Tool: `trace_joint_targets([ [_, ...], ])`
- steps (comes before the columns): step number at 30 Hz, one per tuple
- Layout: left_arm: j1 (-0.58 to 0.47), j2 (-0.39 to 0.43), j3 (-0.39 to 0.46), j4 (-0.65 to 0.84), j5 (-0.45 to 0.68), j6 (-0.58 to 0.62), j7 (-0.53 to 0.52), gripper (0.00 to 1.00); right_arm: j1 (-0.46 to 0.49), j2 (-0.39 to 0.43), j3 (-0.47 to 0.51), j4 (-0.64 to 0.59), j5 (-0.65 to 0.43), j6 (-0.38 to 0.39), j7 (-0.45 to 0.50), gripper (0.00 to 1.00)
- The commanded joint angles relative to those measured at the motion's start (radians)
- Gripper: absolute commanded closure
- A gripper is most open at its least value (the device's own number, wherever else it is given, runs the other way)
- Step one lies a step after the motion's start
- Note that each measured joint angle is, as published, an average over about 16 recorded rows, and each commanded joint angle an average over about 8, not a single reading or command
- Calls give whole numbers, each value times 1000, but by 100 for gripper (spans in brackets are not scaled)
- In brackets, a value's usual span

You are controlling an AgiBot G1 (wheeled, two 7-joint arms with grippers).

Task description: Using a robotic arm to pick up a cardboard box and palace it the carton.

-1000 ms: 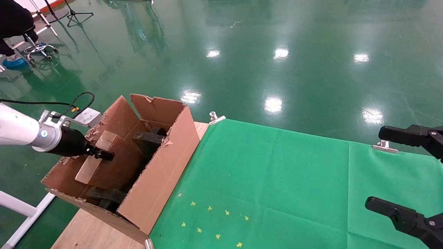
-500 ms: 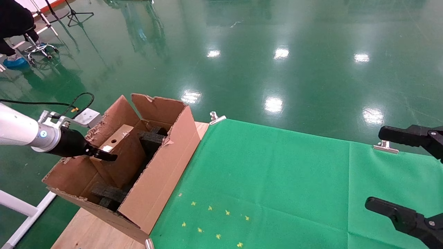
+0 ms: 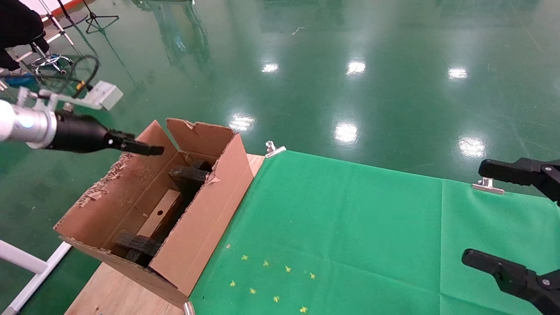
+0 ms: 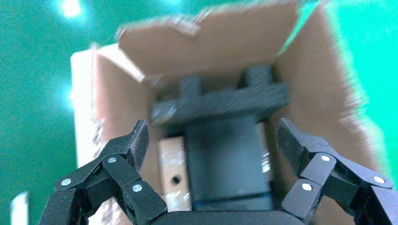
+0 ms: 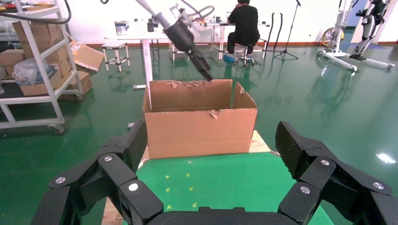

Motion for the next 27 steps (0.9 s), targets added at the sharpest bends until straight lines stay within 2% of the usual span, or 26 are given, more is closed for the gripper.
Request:
trace_joint_targets([
  [1,-16,-18,-13,-32,-21,37,-5,0,0,0,0,0,0,0,0,0],
  [8,-28,-44,-20,-112,-38,101,-19,0,0,0,0,0,0,0,0,0],
  [15,-15,-40,-27,-108,-43,93,-13,0,0,0,0,0,0,0,0,0],
  [27,136,-46,-156,-272,-160,124,37,0,0,0,0,0,0,0,0,0],
])
